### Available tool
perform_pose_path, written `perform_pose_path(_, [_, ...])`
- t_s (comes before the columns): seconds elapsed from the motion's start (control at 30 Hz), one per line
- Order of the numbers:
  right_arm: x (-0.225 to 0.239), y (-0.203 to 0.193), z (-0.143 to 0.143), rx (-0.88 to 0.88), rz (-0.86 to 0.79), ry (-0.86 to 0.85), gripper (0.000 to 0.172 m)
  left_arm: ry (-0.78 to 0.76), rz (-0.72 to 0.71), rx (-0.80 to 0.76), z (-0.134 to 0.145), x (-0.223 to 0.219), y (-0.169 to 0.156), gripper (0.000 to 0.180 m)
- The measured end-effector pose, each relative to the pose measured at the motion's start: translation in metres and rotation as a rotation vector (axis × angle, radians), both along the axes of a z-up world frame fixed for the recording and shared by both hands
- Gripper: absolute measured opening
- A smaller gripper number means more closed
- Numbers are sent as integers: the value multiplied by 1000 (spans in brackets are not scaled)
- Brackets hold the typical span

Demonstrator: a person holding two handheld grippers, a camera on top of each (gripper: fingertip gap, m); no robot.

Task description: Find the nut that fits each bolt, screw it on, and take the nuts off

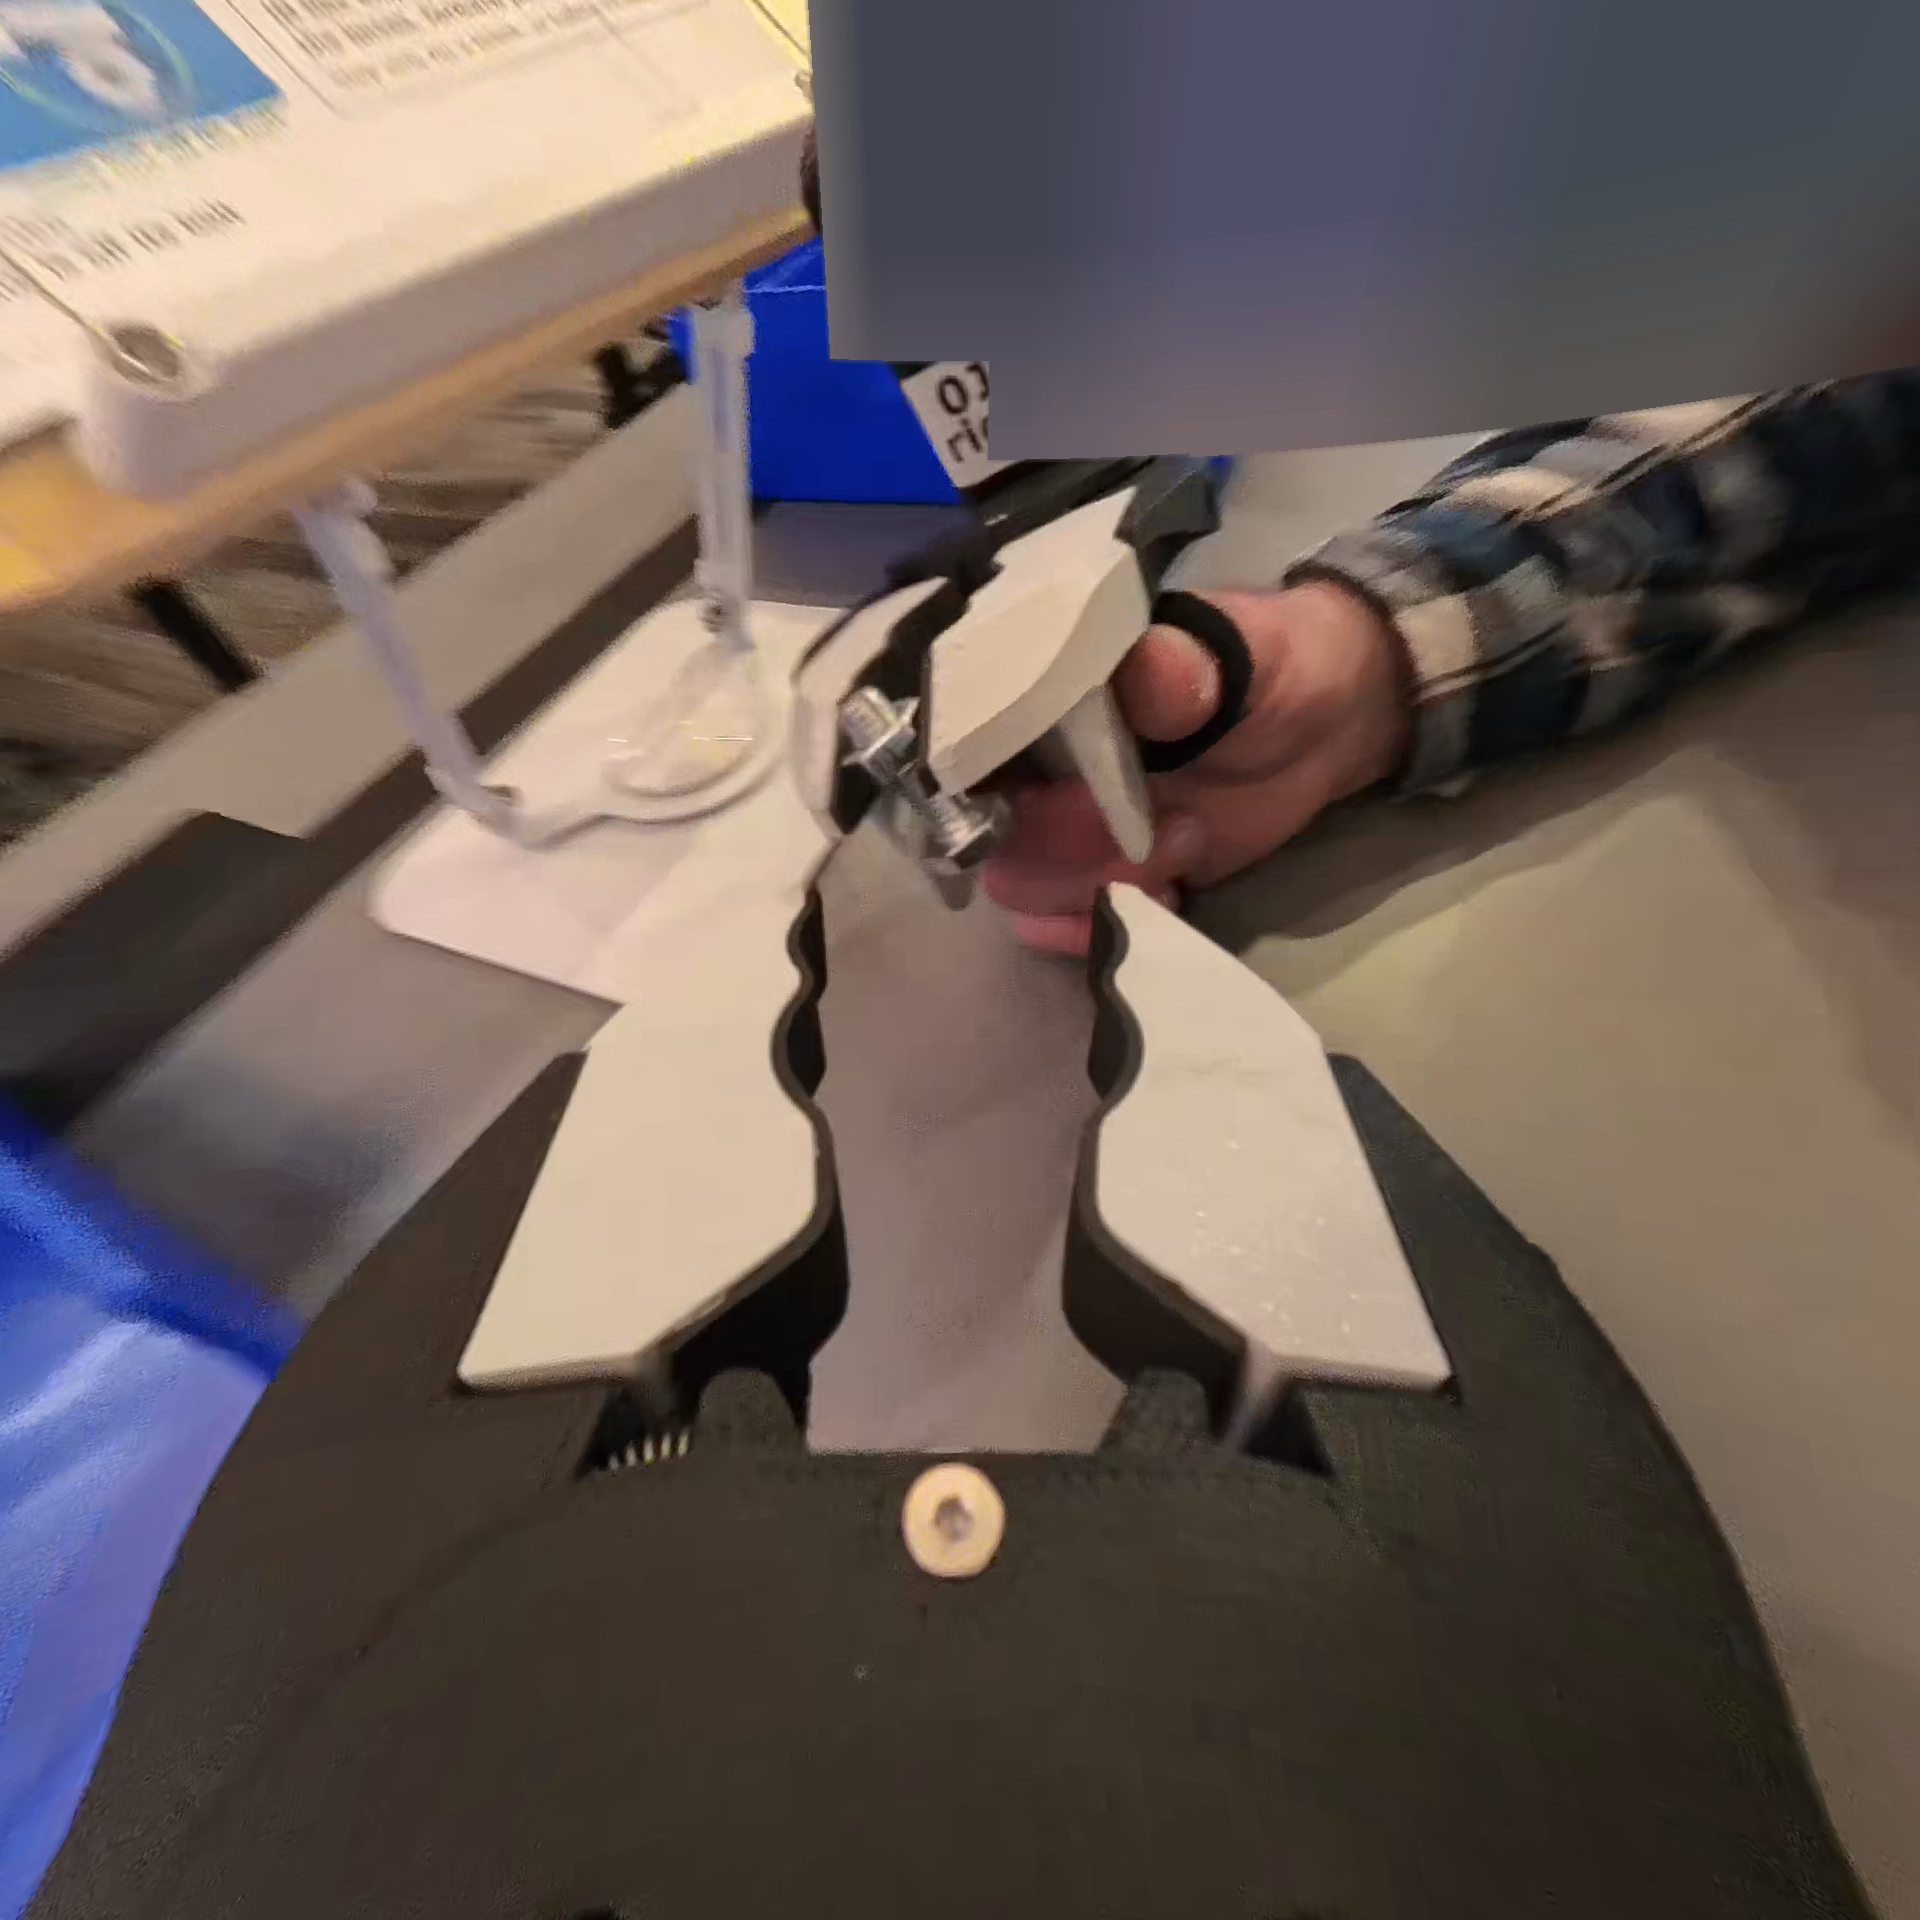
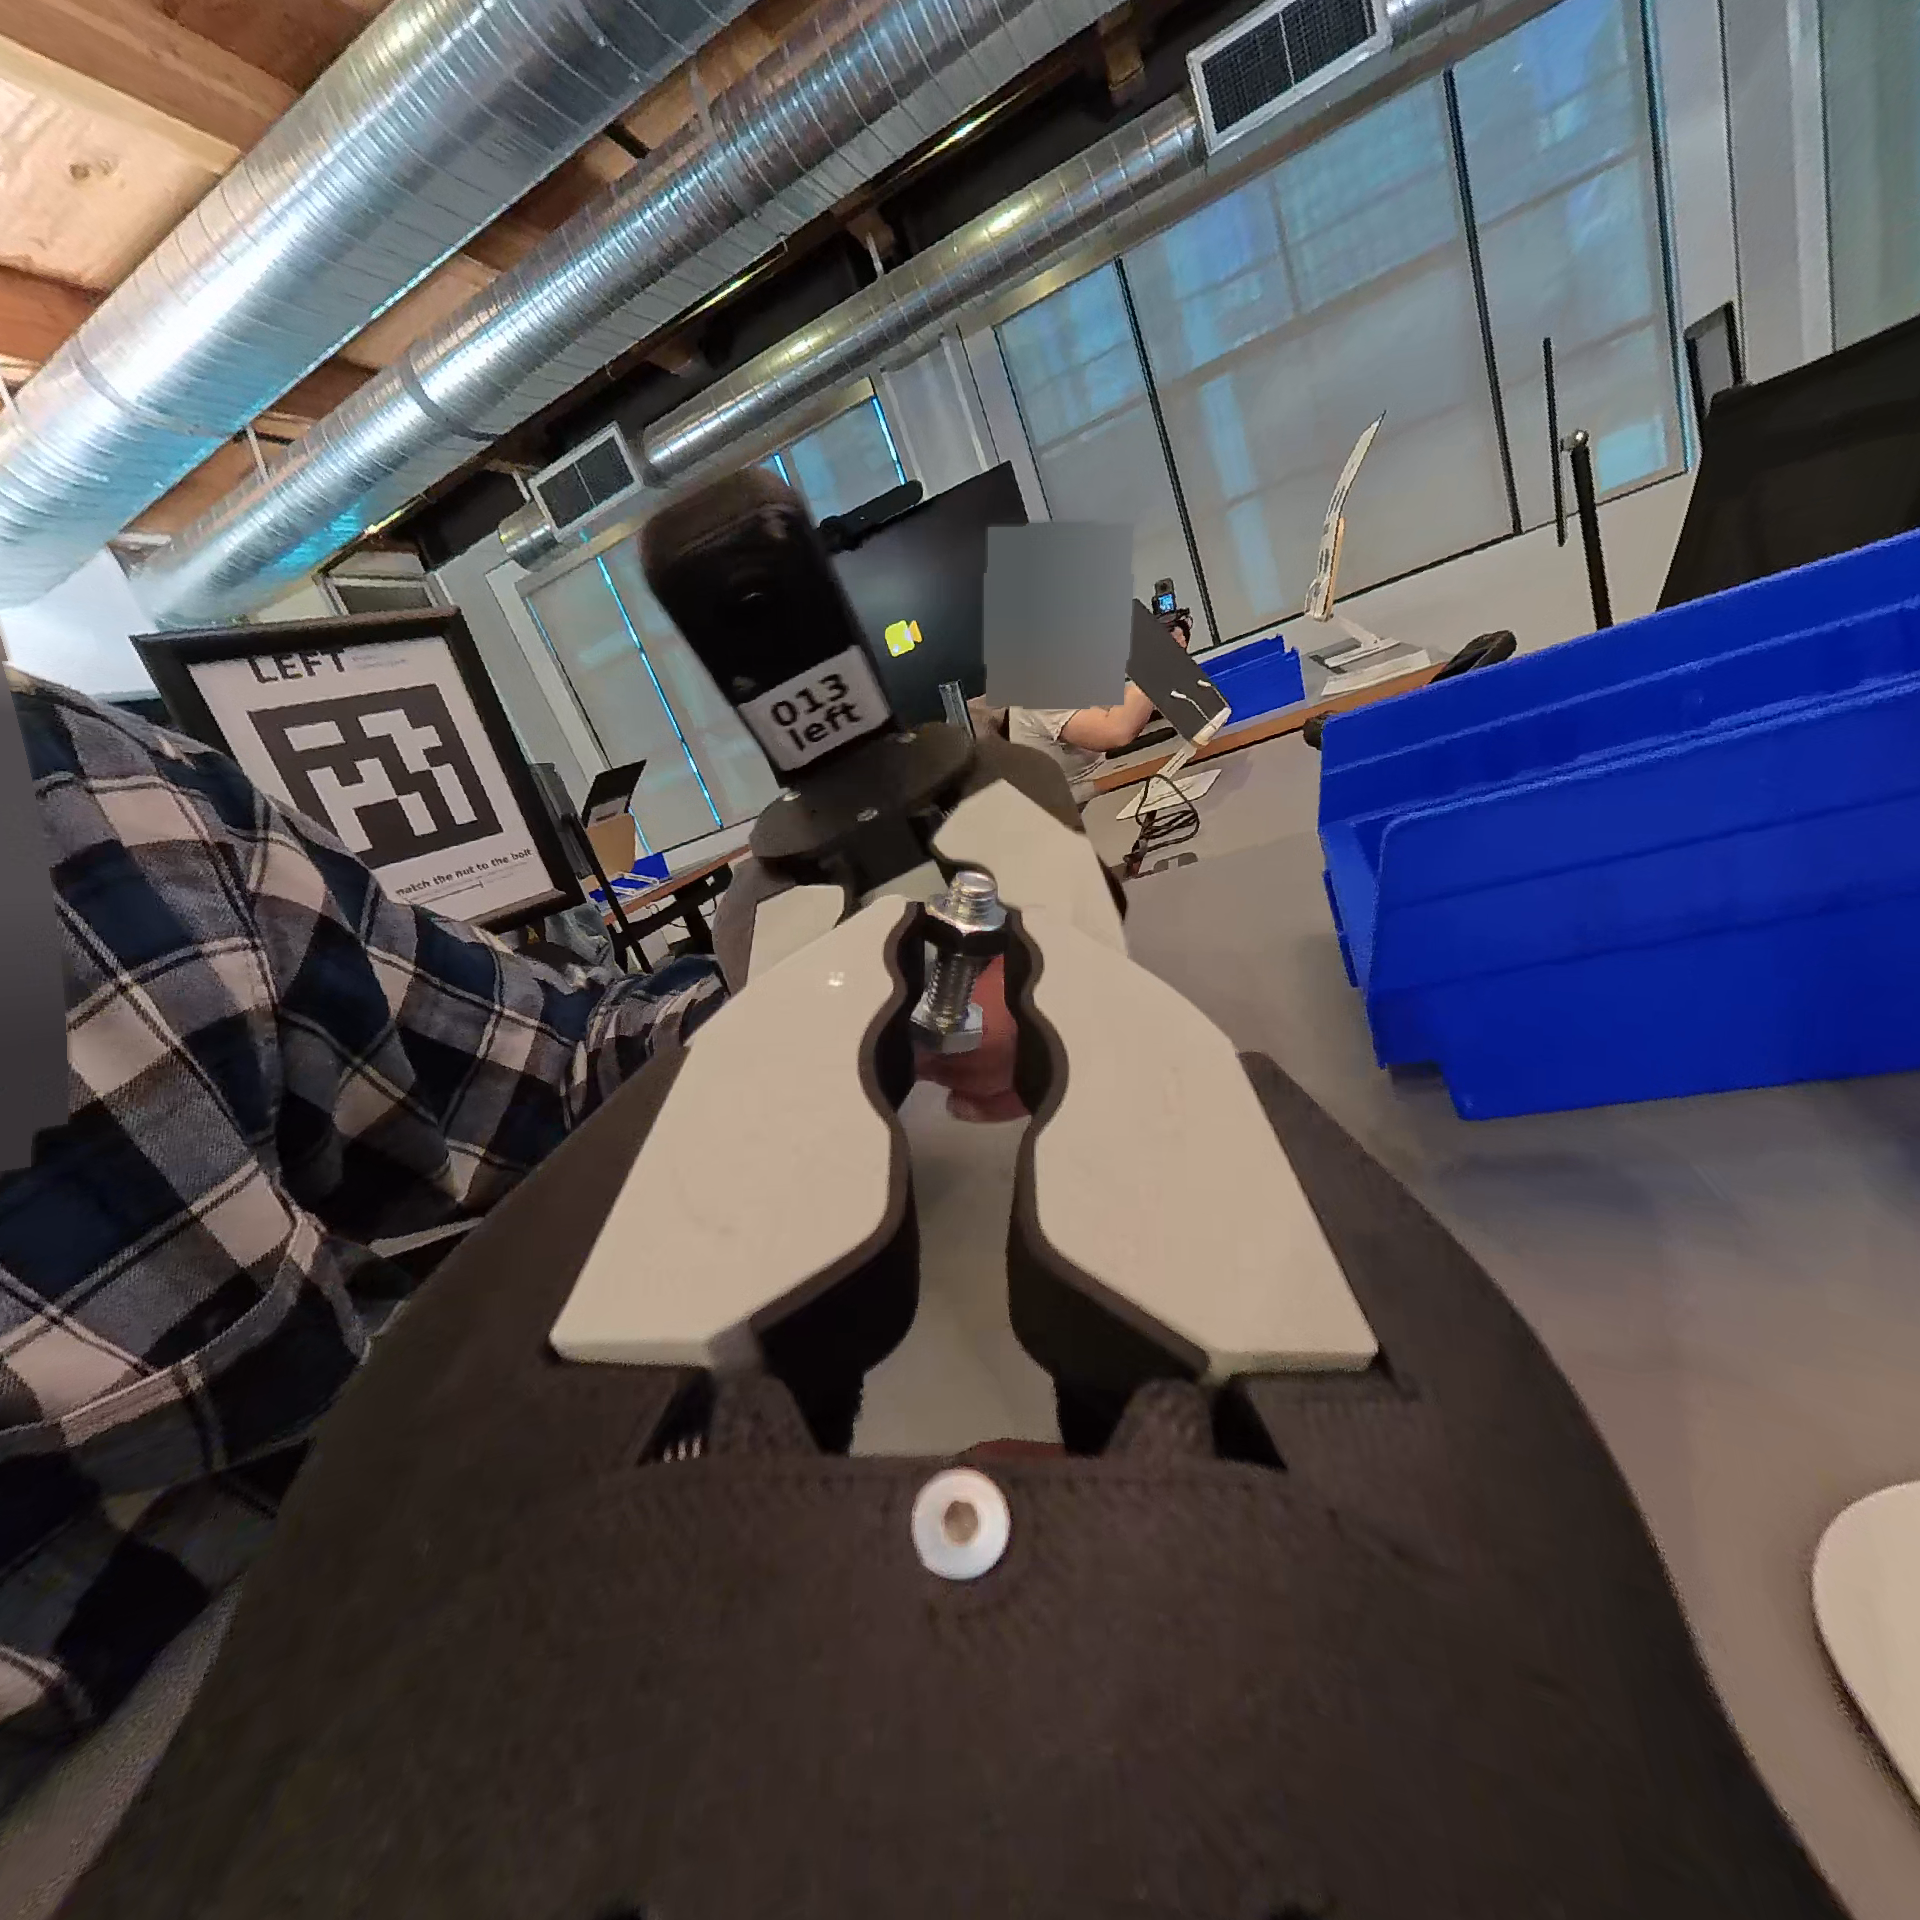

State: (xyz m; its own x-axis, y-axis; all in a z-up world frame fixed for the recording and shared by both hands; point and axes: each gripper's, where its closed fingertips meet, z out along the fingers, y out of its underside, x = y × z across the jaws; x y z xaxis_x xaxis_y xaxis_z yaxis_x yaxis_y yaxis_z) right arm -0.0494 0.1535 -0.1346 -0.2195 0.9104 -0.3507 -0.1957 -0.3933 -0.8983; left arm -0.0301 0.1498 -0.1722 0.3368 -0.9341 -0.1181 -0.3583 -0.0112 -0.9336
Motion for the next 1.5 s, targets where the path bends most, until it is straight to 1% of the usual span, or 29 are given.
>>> perform_pose_path(0.03, [0, -1, 0, 11, 0, 2, 15, -32, -32, -56, -1, 3, -4, 46])
perform_pose_path(0.13, [0, -2, 1, 20, 6, 4, 15, -164, -86, -164, 9, 9, -10, 41])
perform_pose_path(0.2, [0, -3, 1, 25, 16, 7, 15, -220, -116, -234, 12, 12, -12, 38])
perform_pose_path(0.33, [0, -7, 2, 41, 30, 13, 15, -269, -149, -278, 14, 15, -16, 29])
perform_pose_path(0.47, [0, -8, 3, 47, 38, 21, 15, -327, -161, -313, 19, 15, -15, 23])
perform_pose_path(0.57, [0, -10, 3, 59, 33, 18, 15, -334, -150, -304, 18, 14, -13, 15])
perform_pose_path(0.8, [1, -9, 3, 61, 22, 22, 15, -337, -144, -294, 18, 13, -11, 14])
perform_pose_path(1.03, [1, -10, 3, 66, 22, 20, 15, -298, -140, -252, 17, 10, -11, 14])
perform_pose_path(1.07, [1, -9, 3, 65, 19, 21, 17, -288, -136, -241, 16, 10, -11, 14])
perform_pose_path(1.13, [1, -4, 2, 55, -9, 10, 40, -273, -121, -213, 15, 9, -9, 14])
perform_pose_path(1.27, [-2, -1, -1, 96, -64, -35, 55, -240, -110, -180, 11, 7, -7, 14])
perform_pose_path(1.5, [-3, 4, -3, 77, -87, -51, 51, -231, -132, -141, 11, 11, -12, 14])
